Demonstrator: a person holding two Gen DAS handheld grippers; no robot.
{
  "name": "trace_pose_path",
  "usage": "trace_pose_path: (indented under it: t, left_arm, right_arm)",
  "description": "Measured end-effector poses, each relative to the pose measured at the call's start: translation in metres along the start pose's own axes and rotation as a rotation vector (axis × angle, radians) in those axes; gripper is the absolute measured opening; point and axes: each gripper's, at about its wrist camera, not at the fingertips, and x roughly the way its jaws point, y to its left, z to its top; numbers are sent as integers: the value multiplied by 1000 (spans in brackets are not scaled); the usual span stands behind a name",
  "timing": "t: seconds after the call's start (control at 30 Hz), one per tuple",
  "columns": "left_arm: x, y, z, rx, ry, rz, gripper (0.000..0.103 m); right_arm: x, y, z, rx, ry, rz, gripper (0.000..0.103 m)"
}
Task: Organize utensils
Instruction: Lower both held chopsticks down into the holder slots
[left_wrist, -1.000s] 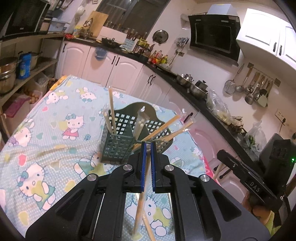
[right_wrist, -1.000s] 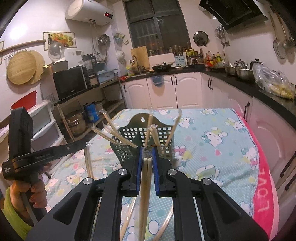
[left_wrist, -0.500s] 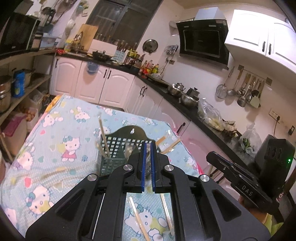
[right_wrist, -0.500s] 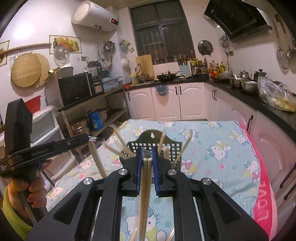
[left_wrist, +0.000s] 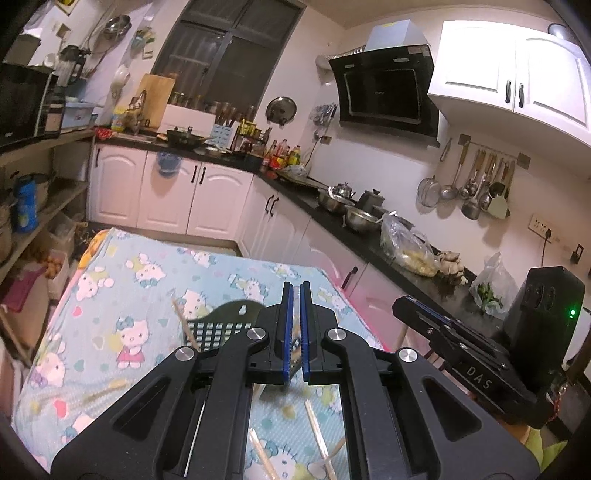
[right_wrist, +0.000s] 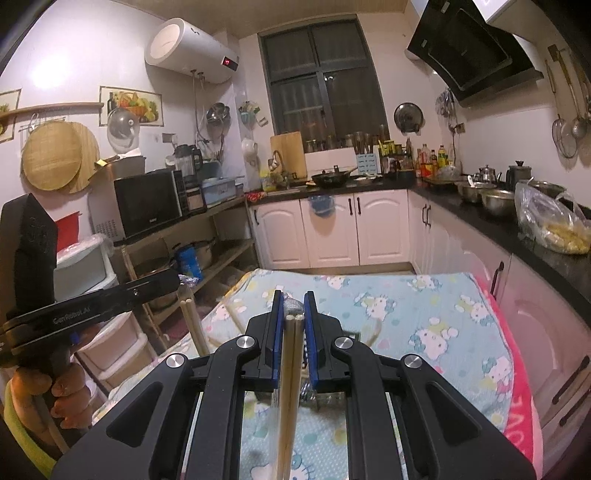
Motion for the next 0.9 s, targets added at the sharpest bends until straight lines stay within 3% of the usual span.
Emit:
trace_pose_path:
  t: [0.5,0.9]
  left_arm:
    - [16,-31,58,75,-91,-15,0]
    - [53,-19,78,45,-103,27,0]
  right_arm:
    - [10,-13,55,-7,-95,-35,11]
    - [21,-32,98,-18,-207,-106,11]
